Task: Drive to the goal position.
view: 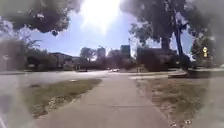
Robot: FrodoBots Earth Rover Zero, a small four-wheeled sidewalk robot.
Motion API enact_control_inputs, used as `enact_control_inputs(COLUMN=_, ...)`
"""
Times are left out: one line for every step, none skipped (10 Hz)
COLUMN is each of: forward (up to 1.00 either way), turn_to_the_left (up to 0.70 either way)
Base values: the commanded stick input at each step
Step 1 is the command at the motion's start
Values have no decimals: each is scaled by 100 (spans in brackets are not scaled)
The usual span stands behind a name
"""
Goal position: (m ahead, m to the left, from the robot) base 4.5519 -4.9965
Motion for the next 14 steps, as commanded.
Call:
enact_control_inputs(forward=69, turn_to_the_left=0)
enact_control_inputs(forward=69, turn_to_the_left=0)
enact_control_inputs(forward=69, turn_to_the_left=0)
enact_control_inputs(forward=69, turn_to_the_left=0)
enact_control_inputs(forward=69, turn_to_the_left=0)
enact_control_inputs(forward=69, turn_to_the_left=0)
enact_control_inputs(forward=69, turn_to_the_left=0)
enact_control_inputs(forward=69, turn_to_the_left=-2)
enact_control_inputs(forward=69, turn_to_the_left=-14)
enact_control_inputs(forward=69, turn_to_the_left=-28)
enact_control_inputs(forward=69, turn_to_the_left=-13)
enact_control_inputs(forward=69, turn_to_the_left=0)
enact_control_inputs(forward=69, turn_to_the_left=0)
enact_control_inputs(forward=69, turn_to_the_left=0)
